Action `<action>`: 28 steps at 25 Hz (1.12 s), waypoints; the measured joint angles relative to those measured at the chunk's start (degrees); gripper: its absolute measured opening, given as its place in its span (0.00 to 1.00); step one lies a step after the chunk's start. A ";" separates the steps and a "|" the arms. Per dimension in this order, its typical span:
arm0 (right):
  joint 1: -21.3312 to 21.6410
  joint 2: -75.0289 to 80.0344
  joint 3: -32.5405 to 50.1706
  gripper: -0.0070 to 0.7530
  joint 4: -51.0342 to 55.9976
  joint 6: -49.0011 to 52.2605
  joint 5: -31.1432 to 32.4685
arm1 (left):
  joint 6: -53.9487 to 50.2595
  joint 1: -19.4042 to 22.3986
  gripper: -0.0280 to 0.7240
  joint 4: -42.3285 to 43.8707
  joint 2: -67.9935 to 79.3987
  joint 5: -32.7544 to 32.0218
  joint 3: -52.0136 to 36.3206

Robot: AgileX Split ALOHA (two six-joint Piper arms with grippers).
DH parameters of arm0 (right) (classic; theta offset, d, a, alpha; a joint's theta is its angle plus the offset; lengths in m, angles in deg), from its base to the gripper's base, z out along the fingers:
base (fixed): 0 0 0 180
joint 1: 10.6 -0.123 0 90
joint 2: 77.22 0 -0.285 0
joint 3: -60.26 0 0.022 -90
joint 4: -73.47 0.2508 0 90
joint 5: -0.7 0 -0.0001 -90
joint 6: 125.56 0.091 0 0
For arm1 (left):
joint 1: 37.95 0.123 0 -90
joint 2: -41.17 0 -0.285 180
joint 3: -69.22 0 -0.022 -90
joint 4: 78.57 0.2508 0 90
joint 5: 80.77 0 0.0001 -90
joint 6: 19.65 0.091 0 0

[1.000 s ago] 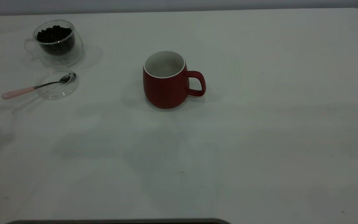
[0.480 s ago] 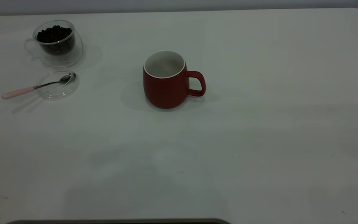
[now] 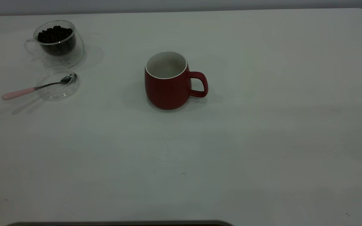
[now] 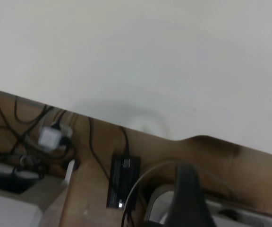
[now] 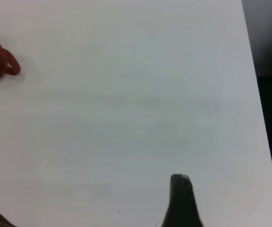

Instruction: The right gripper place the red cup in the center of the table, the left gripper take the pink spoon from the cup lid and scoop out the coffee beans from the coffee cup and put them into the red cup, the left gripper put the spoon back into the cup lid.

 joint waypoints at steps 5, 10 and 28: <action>0.00 0.00 0.00 0.78 0.00 0.00 0.00 | 4.64 0.00 0.82 -0.49 -8.45 0.00 -4.58; 0.00 0.00 0.00 0.78 0.00 0.00 0.00 | 8.87 0.00 0.82 -0.55 -15.64 0.29 -10.03; 0.00 0.00 0.00 0.78 0.00 0.00 0.00 | 6.20 -5.18 0.82 0.00 -37.33 2.14 -14.85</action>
